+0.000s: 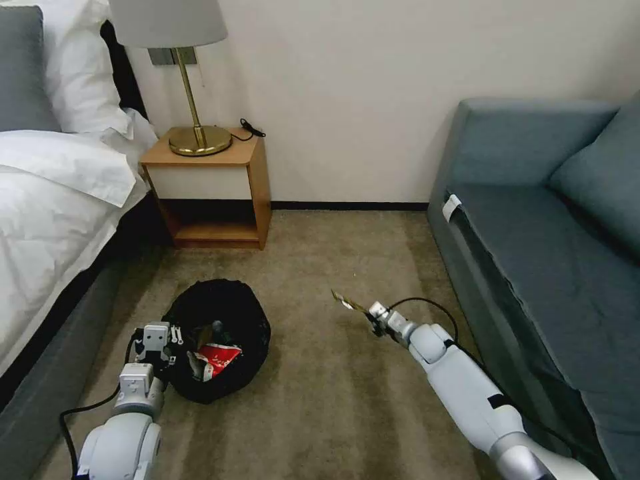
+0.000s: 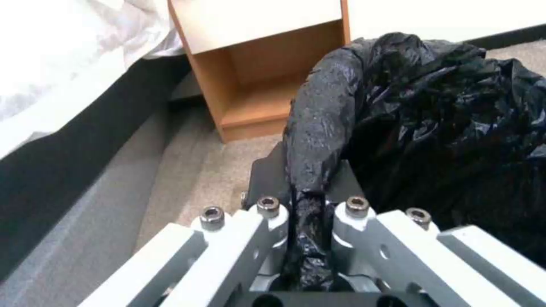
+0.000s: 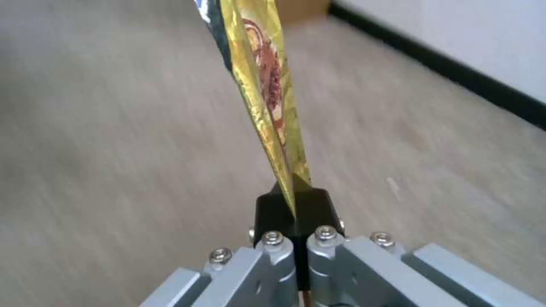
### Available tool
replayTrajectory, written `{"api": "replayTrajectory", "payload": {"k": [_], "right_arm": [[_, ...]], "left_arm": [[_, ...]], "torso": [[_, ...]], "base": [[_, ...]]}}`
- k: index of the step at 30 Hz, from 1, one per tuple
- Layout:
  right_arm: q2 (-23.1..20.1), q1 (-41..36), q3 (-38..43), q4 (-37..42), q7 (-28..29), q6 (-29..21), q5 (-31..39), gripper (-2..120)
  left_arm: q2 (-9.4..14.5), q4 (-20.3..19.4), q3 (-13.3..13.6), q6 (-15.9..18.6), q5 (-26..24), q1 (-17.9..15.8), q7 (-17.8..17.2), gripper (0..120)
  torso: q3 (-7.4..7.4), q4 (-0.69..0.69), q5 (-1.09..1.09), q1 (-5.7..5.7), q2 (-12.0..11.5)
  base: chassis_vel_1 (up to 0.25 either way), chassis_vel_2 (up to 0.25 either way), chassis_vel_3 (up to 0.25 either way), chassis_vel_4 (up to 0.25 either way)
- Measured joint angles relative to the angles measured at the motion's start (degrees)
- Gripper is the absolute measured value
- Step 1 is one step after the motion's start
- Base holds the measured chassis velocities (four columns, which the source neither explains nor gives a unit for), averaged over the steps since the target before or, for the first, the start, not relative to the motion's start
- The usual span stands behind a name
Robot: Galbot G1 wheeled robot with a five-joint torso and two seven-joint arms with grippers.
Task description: Pick up the trash bin, then pick up the garbage on the floor and place it into the trash bin.
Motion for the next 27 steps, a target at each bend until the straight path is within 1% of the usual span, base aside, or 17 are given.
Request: {"api": "replayTrajectory", "payload": {"k": [1, 4, 5, 6, 8, 9, 10, 11, 12, 13, 14, 15, 17, 18, 22, 27], "right_arm": [[0.02, -0.2, -0.62, 1.53, 0.34, -0.21, 2.87, 0], [-0.08, -1.36, -3.53, 8.39, 1.17, -0.48, 14.56, 0], [-0.08, -1.36, -3.53, 8.39, 1.17, -0.48, 14.56, 0], [-0.12, -1.82, -4.31, 10.45, 1.38, -0.77, 18.15, 0], [-0.27, -3.49, -6.76, 16.84, 2.1, -2.6, 28.89, 0], [-0.3, -4.07, -7.42, 18.61, 2.23, -3.25, 31.42, 0], [-0.3, -4.07, -7.42, 18.61, 2.23, -3.25, 31.42, 0], [-0.3, -4.6, -8.06, 20.23, 2.41, -3.92, 33.68, 0], [-0.28, -5.55, -9.23, 23.22, 2.81, -5.21, 37.57, 0], [-0.24, -6.05, -9.81, 24.54, 2.99, -5.84, 39.34, 0], [-0.17, -6.5, -10.37, 25.69, 3.12, -6.4, 40.94, 0], [-0.17, -6.5, -10.37, 25.69, 3.12, -6.4, 40.94, 0], [0.01, -7.63, -12.24, 28.72, 3.56, -7.72, 45.16, 0], [0.14, -7.96, -13.02, 29.47, 3.67, -8.03, 46.19, 0], [0.92, -8.42, -15.09, 30.22, 3.81, -8.34, 46.83, 0], [2.74, -8.35, -16.79, 27.66, 3.89, -8.23, 44.27, 0]], "left_arm": [[-0.04, -0.03, 0.07, 0.02, 0.05, -0.01, 0.0, 0], [-0.2, -0.15, 0.2, 0.03, 0.4, 0.03, -0.01, 0], [-0.2, -0.15, 0.2, 0.03, 0.4, 0.03, -0.01, 0], [-0.24, -0.16, 0.21, 0.04, 0.44, 0.06, -0.01, 0], [-0.31, -0.17, 0.22, 0.04, 0.53, 0.11, -0.01, 0], [-0.33, -0.18, 0.22, 0.04, 0.54, 0.11, -0.01, 0], [-0.33, -0.18, 0.22, 0.04, 0.54, 0.11, -0.01, 0], [-0.34, -0.18, 0.23, 0.04, 0.55, 0.12, -0.01, 0], [-0.37, -0.19, 0.27, 0.04, 0.55, 0.1, -0.01, 0], [-0.38, -0.19, 0.3, 0.04, 0.55, 0.09, -0.01, 0], [-0.4, -0.19, 0.34, 0.04, 0.55, 0.07, -0.02, 0], [-0.4, -0.19, 0.34, 0.04, 0.55, 0.07, -0.02, 0], [-0.43, -0.19, 0.39, 0.04, 0.55, 0.01, -0.02, 0], [-0.43, -0.19, 0.39, 0.04, 0.55, -0.01, -0.03, 0], [-0.38, -0.26, 0.39, 0.04, 0.48, -0.07, -0.03, 0], [-0.29, -0.52, 0.57, 0.11, 0.48, -0.12, -0.05, 0]], "torso": [[0.0, 0.0, 0.0, 0.0, 0.0], [0.0, 0.0, 0.0, 0.0, 0.0], [0.0, 0.0, 0.0, 0.0, 0.0], [0.0, 0.0, 0.01, 0.0, 0.0], [0.0, 0.01, 0.01, 0.0, 0.0], [0.0, 0.01, 0.0, 0.0, 0.0], [0.0, 0.01, 0.0, 0.0, 0.0], [0.0, 0.0, 0.0, 0.0, 0.0], [0.0, 0.0, 0.0, 0.0, 0.0], [-0.01, 0.0, 0.0, 0.0, 0.0], [0.0, 0.0, 0.01, 0.0, 0.0], [0.0, 0.0, 0.01, 0.0, 0.0], [-0.01, 0.0, 0.0, 0.0, 0.0], [0.0, -0.01, 0.01, 0.0, 0.0], [-0.01, 0.0, 0.01, 0.0, 0.0], [0.0, 0.0, 0.0, 0.0, 0.0]], "base": [[0.0, 0.0, 0.0, 0.0], [0.0, 0.0, 0.0, 0.0], [0.0, 0.0, 0.0, 0.0], [0.0, 0.0, 0.0, 0.0], [0.0, 0.0, 0.0, 0.0], [0.0, 0.0, 0.0, 0.0], [0.0, 0.0, 0.0, 0.0], [0.0, 0.0, 0.0, 0.0], [0.0, 0.0, 0.0, 0.0], [0.0, 0.0, 0.0, 0.0], [0.0, 0.0, 0.0, 0.0], [0.0, 0.0, 0.0, 0.0], [0.0, 0.0, 0.0, 0.0], [0.0, 0.0, 0.0, 0.0], [0.0, 0.0, 0.0, 0.0], [0.0, 0.0, 0.0, 0.0]]}}
